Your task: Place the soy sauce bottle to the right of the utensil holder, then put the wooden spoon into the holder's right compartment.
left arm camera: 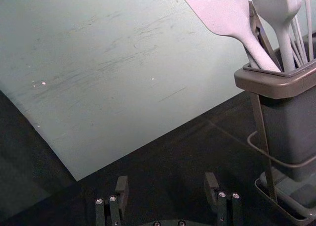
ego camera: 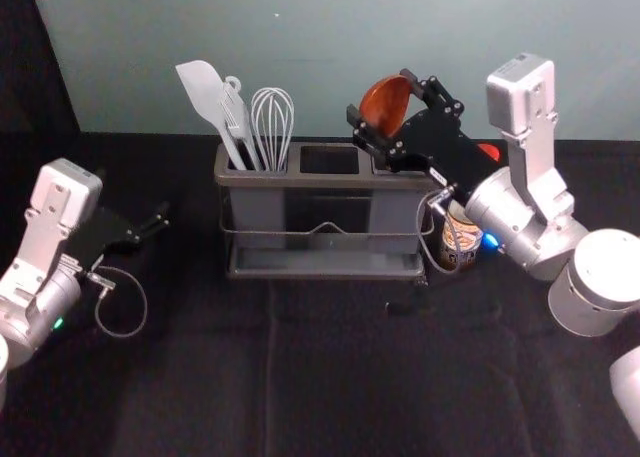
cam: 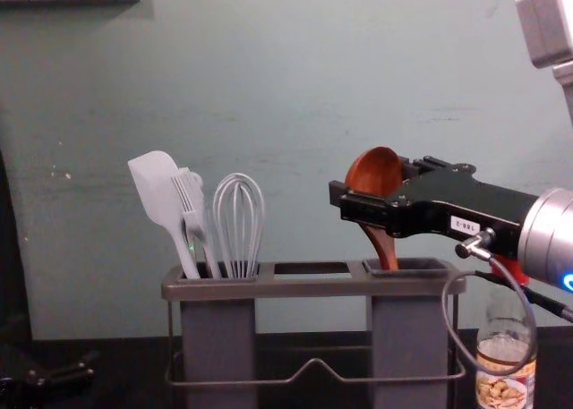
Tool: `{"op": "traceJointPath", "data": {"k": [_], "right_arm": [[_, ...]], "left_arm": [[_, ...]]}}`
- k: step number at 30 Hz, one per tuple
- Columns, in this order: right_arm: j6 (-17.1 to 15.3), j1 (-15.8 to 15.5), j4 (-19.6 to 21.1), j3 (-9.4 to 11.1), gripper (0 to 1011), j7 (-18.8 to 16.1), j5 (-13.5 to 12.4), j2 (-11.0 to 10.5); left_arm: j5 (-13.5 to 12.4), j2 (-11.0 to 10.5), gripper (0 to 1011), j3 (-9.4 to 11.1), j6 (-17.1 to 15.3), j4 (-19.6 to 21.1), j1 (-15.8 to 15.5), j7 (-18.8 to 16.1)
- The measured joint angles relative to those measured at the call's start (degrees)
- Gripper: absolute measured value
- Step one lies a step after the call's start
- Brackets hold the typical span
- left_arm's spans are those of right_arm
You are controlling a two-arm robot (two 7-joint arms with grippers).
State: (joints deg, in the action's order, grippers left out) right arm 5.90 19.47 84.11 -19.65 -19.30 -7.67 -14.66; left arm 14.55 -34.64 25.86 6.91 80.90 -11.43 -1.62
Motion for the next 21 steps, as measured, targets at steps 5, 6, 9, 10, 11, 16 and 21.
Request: {"op": "traceJointPath", "data": {"k": [5,6,9,10,11,16,21], "right_arm": [[-0.2,-0.7,0.6,0.2,841,0.1,0.0,-0.2],[-0.2,-0.7,0.6,0.2,841,0.1,0.0,-0.2],[-0.2,-0.9,0.7,0.3,841,0.0,0.0,-0.3],[-0.2,-1.1,0.8,0.3,841,0.0,0.0,-0.4],[-0.2,-1.1,0.8,0.3,841,0.0,0.0,-0.4],[-0.4,-1.4,0.9,0.4,841,-0.2,-0.3,-0.4],[-0.4,-1.4,0.9,0.4,841,-0.2,-0.3,-0.4]], "left_arm": [[0.0,0.0,1005,0.0,0.0,0.0,0.0,0.0],[0.0,0.0,1005,0.0,0.0,0.0,0.0,0.0],[0.0,0.0,1005,0.0,0.0,0.0,0.0,0.0],[0.0,0.0,1005,0.0,0.0,0.0,0.0,0.0],[0.0,0.0,1005,0.0,0.0,0.0,0.0,0.0],[0.0,0.0,1005,0.0,0.0,0.0,0.0,0.0],[0.0,0.0,1005,0.0,0.0,0.0,0.0,0.0]]}}
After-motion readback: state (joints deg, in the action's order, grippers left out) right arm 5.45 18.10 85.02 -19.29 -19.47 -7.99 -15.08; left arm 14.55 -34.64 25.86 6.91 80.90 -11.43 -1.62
